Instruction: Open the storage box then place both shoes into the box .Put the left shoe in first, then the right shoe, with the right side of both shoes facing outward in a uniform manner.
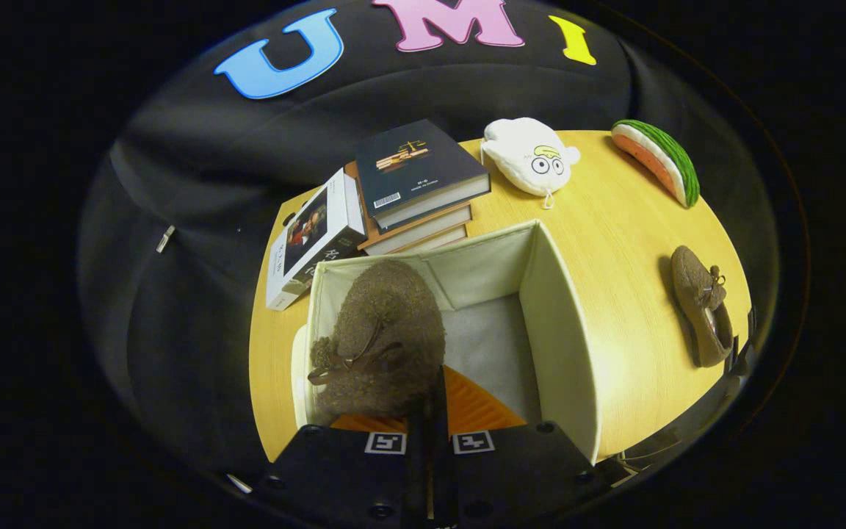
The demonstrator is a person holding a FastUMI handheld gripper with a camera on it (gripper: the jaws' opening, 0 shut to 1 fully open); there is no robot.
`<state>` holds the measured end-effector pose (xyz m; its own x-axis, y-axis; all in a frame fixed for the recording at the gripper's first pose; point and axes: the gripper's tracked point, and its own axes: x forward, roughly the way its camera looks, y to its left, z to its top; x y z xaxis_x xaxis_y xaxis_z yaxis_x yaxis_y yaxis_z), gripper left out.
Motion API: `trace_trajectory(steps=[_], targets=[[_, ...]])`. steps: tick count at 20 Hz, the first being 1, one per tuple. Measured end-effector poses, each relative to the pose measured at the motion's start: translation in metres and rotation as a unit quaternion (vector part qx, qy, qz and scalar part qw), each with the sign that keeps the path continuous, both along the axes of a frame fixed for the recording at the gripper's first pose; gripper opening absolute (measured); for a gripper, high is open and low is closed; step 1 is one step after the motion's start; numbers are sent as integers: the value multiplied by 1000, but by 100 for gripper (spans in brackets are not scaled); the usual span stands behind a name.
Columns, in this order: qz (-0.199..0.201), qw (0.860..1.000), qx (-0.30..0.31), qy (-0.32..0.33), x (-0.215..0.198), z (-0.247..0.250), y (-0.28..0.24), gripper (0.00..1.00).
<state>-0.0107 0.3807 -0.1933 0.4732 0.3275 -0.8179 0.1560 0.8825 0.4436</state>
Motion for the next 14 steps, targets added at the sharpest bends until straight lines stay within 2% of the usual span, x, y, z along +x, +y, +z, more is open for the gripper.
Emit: trace_trajectory(steps=[2, 8, 9, 10, 14], targets=[[14, 1000, 6, 12, -6, -4, 10, 9], [33, 997, 62, 20, -9, 0, 26, 26], [40, 997, 68, 25, -13, 1, 28, 37], [51, 996, 74, 24, -16, 2, 31, 41], [67, 993, 98, -2, -21, 24, 33, 97]])
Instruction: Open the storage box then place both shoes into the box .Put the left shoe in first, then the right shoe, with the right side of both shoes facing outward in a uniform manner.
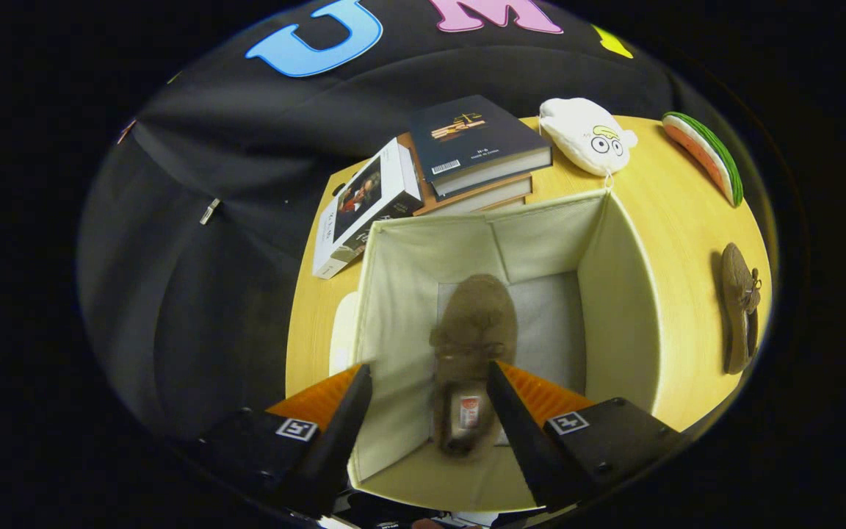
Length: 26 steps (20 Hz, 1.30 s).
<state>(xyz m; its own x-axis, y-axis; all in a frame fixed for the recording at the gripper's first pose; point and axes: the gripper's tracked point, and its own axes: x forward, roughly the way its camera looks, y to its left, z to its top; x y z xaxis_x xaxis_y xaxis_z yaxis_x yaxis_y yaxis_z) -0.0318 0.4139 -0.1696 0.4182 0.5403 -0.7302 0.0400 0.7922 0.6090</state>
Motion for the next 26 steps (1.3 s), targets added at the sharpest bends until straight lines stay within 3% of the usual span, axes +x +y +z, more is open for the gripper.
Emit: trace_trajectory(steps=[7, 14, 22, 26], targets=[[-5, 999, 15, -43, -3, 29, -27, 99], [11, 987, 33, -158, 0, 89, -89, 99], [-7, 957, -46, -286, 13, 109, -231, 99], [-44, 948, -92, -303, 17, 98, -314, 99]])
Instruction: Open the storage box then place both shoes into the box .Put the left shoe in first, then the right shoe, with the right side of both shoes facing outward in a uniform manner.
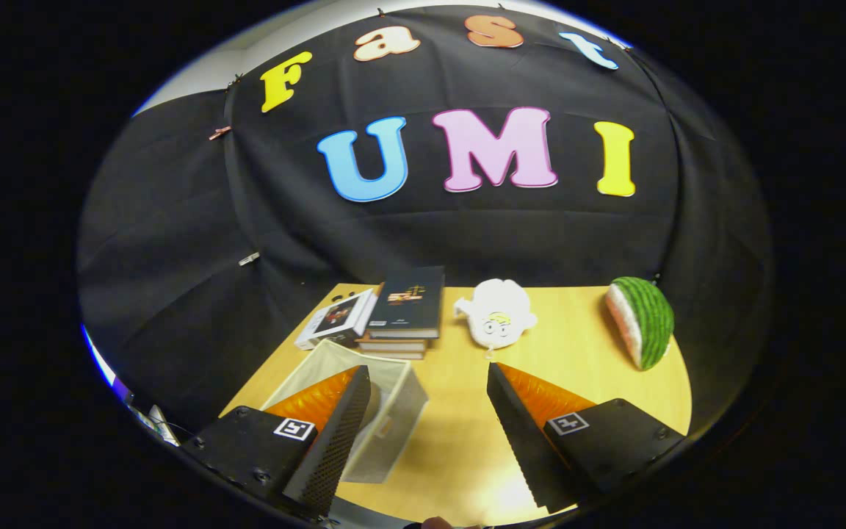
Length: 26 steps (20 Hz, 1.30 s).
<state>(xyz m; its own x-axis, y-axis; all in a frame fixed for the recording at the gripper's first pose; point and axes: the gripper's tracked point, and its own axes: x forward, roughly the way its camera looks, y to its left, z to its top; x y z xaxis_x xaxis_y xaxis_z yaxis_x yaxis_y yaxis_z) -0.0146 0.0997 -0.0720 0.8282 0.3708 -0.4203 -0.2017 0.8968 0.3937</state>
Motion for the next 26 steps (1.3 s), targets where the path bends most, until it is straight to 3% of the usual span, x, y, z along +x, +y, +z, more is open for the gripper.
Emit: trace_trajectory(steps=[7, 12, 20, 26], targets=[[-50, 995, -88, -23, -9, -47, -127, 99], [-49, 991, -124, 30, -34, -122, -168, 99], [4, 977, -141, 157, -81, -261, -172, 97], [7, 968, -119, 219, -77, -324, -156, 82]])
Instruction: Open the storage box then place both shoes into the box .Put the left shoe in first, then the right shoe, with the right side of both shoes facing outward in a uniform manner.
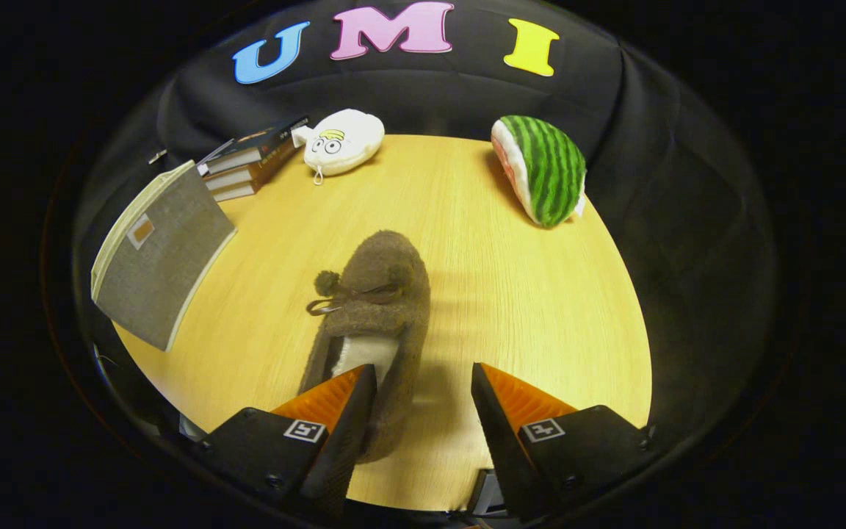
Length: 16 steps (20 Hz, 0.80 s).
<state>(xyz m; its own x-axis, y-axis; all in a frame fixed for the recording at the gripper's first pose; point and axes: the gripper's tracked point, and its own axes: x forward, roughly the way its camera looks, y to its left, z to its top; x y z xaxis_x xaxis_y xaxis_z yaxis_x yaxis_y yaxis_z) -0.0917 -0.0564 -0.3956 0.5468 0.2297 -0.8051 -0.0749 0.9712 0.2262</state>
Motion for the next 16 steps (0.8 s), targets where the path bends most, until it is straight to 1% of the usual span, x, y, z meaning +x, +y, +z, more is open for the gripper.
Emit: trace_trajectory(steps=[1, 4, 5, 6, 7, 8, 9, 11, 13, 15, 16], targets=[[-5, 1000, 5, 5, 4, -3, 2, 80], [-17, 1000, 15, 5, 24, -9, 7, 80], [-17, 1000, 13, 8, 27, -14, 9, 74], [-17, 1000, 18, 12, 31, -16, 13, 72], [-18, 999, 24, 16, 34, -15, 18, 60], [-19, 999, 27, 14, 38, -15, 22, 53], [-20, 1000, 21, 13, 38, -15, 24, 39], [-19, 1000, 9, 12, 39, -14, 24, 20], [-28, 999, 22, 26, 34, -12, 23, 11], [-43, 998, 34, 41, 28, -9, 20, 8], [-55, 997, 34, 44, 26, -4, 17, 8]])
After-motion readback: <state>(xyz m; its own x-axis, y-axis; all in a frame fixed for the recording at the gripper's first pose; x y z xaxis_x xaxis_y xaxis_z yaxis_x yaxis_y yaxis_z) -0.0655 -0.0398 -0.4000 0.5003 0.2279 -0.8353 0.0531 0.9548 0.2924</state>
